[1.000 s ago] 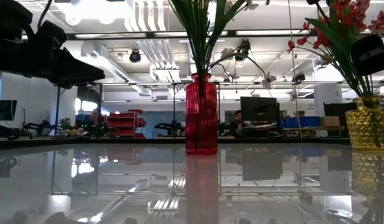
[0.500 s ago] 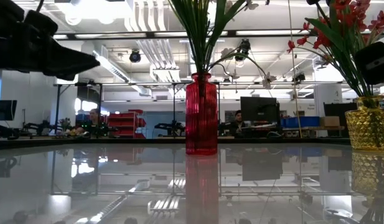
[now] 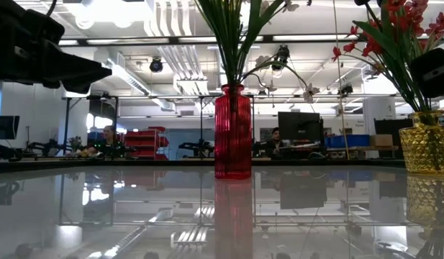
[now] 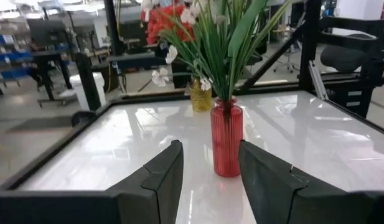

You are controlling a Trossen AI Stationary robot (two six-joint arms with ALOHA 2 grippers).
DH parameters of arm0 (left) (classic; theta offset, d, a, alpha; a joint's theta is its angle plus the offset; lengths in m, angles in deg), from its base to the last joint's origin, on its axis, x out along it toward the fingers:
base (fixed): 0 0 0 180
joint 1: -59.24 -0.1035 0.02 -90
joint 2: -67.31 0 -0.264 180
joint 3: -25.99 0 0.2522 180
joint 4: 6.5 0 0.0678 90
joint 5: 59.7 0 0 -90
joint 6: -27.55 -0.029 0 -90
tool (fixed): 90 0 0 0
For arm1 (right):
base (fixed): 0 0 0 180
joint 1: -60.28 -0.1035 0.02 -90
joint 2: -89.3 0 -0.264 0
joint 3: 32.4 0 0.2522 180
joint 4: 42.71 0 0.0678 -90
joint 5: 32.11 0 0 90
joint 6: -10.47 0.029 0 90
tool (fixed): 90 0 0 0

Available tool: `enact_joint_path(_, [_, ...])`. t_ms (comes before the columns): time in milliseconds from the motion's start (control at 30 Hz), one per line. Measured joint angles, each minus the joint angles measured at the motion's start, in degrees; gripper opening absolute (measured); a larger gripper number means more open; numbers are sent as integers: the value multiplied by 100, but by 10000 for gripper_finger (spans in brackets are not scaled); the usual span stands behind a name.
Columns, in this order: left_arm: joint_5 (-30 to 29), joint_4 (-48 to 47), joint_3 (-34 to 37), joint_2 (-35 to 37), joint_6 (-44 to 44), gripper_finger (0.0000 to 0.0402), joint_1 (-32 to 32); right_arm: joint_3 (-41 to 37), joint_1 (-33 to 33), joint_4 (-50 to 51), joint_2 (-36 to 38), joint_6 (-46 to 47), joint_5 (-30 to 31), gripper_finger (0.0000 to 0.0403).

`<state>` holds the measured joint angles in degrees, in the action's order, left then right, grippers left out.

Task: Sort flowers into vase by color
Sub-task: Return to Home Position

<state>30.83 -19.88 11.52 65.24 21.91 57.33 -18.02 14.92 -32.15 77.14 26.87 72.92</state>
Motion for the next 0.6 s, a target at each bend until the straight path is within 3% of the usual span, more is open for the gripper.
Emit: enact_joint_path(600, [2,32,0,-535,188,141,0,0,0,-3,24,1,0,18])
